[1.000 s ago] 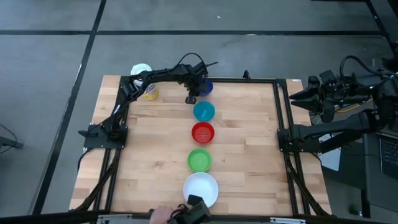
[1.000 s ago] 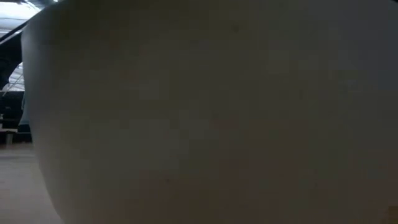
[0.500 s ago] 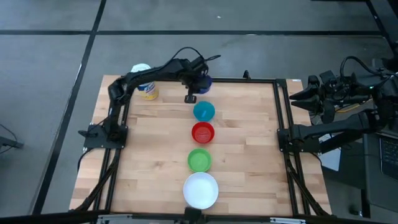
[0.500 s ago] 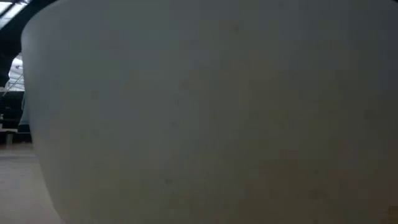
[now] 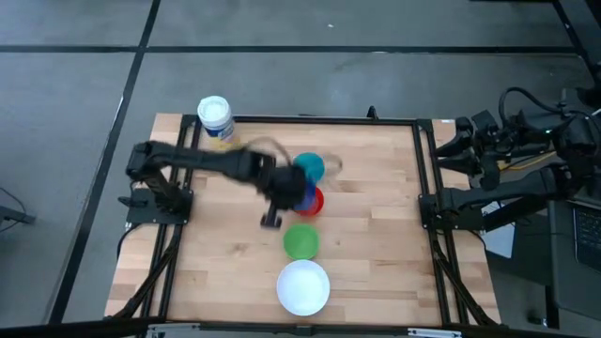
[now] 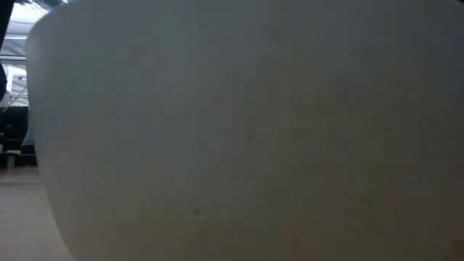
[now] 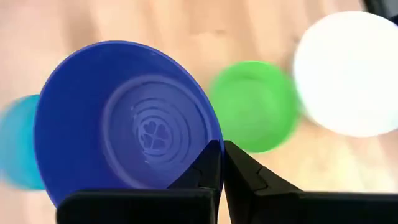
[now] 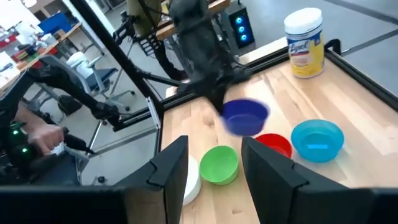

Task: Nest bowls inside each other
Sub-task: Put the dark blue bowl on the white bowl, then put the blue bowl on the dark blue bowl

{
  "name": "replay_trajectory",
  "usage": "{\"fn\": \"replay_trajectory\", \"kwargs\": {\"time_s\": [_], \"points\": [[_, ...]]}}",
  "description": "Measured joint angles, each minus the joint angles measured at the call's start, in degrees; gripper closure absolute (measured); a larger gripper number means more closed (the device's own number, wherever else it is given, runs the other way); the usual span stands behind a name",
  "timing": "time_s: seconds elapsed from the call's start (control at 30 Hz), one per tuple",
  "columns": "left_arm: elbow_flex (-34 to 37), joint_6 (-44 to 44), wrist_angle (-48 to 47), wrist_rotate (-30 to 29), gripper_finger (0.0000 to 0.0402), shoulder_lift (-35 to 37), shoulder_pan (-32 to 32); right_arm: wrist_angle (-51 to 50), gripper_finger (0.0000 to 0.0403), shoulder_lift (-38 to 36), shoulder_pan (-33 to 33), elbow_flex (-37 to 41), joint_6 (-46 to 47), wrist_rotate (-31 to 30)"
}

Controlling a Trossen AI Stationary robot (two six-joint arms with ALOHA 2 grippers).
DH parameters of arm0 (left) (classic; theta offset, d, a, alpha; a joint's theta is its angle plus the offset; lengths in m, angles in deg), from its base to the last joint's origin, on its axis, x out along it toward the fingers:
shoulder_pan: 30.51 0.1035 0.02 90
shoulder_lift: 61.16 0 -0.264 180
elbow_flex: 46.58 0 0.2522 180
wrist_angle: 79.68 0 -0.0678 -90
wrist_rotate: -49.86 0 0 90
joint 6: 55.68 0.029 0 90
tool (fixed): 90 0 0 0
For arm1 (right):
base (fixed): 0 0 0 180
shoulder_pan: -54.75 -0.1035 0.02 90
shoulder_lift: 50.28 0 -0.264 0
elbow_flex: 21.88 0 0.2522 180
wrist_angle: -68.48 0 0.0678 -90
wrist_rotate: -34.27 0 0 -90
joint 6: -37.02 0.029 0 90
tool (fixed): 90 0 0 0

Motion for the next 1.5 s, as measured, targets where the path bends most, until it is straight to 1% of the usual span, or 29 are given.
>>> {"fn": "replay_trajectory", "kwargs": {"time_s": [0.13,0.27,0.33,0.5,0.63,0.7,0.77,0.9,0.97,1.03,1.13,1.27,1.4,1.5], "points": [[4.59,-8.13,6.43,-3.96,0.0399,-0.02,-8.79,1.5,0.025,0.52,0.0,0.0,-0.89,1.29],[7.32,-15.03,10.42,-8.39,0.04,-0.45,-14.84,3.88,0.025,0.52,0.0,0.0,-0.86,2.61],[7.8,-17.33,14.34,-8.88,0.04,-0.39,-17.43,4.38,0.025,0.52,0.0,0.0,-0.37,3.1],[7.84,-23.13,18.51,-9.27,0.04,-0.39,-23.73,4.65,0.025,0.52,0.0,0.0,0.36,4.27],[7.05,-26.67,20.77,-8.81,0.04,-0.91,-27.27,4.65,0.025,0.52,0.0,0.0,0.47,5.66],[5.45,-26.97,21.9,-7.18,0.04,-2.74,-27.88,4.64,0.025,0.52,0.0,0.0,0.25,6.06],[3.46,-26.02,21.78,-4.62,0.04,-6.03,-27.89,4.65,0.025,0.52,0.0,0.0,-0.41,6.1],[-1.62,-22.86,21.26,-3.08,0.04,-13.26,-27.76,4.65,0.025,0.52,0.0,0.0,-1.0,6.1],[-2.93,-22.23,21.46,-2.49,0.04,-15.8,-27.6,4.65,0.025,0.52,0.0,0.0,-0.95,6.63],[-3.69,-22.02,21.5,-2.21,0.04,-17.68,-27.62,4.65,0.025,0.52,0.0,0.0,-0.34,7.55],[-3.79,-21.43,21.99,1.89,0.0392,-18.5,-27.62,4.63,0.025,0.52,0.0,0.0,0.34,8.81],[-3.79,-22.92,23.41,3.06,0.0355,-18.67,-27.64,4.63,0.025,0.52,0.0,0.0,0.38,9.43],[-3.95,-25.11,26.4,1.97,0.0308,-17.53,-26.88,4.64,0.025,0.52,0.0,0.0,0.49,10.17],[-3.78,-25.49,24.89,0.73,0.0274,-17.76,-25.82,4.65,0.025,0.52,0.0,0.0,0.49,10.36]]}}
